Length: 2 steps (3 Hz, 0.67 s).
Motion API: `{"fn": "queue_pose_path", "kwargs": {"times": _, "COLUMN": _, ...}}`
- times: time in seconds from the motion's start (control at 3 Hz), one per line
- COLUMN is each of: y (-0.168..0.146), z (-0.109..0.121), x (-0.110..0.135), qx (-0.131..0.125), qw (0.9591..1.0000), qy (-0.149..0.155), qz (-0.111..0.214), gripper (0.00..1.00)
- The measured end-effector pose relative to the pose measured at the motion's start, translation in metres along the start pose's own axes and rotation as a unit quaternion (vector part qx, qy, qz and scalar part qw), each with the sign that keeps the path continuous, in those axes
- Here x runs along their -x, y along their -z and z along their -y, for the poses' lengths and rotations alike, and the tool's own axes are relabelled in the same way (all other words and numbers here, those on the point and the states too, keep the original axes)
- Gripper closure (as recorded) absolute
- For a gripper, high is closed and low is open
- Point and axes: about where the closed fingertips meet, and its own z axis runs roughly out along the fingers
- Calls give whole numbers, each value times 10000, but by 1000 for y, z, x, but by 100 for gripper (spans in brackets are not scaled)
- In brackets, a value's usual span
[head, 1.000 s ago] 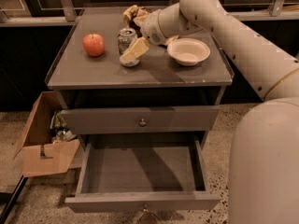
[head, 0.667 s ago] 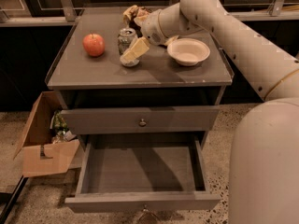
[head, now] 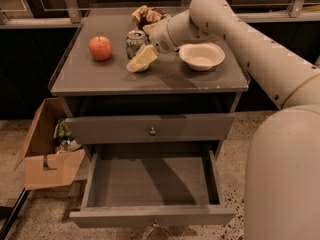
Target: Place 7up can into middle drawer
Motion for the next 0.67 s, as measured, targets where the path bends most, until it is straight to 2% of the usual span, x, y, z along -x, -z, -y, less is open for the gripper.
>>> {"fn": "queue_pose_path", "kwargs": {"times": 0.33, "y": 0, "z": 0, "x": 0, "qx": 0, "qw": 10000, "qy": 0, "qz": 0, "gripper": 18}}
{"fn": "queue_pose_path", "kwargs": {"times": 0.67, "y": 0, "z": 0, "x": 0, "qx": 1, "qw": 10000, "qy": 0, "qz": 0, "gripper": 43}}
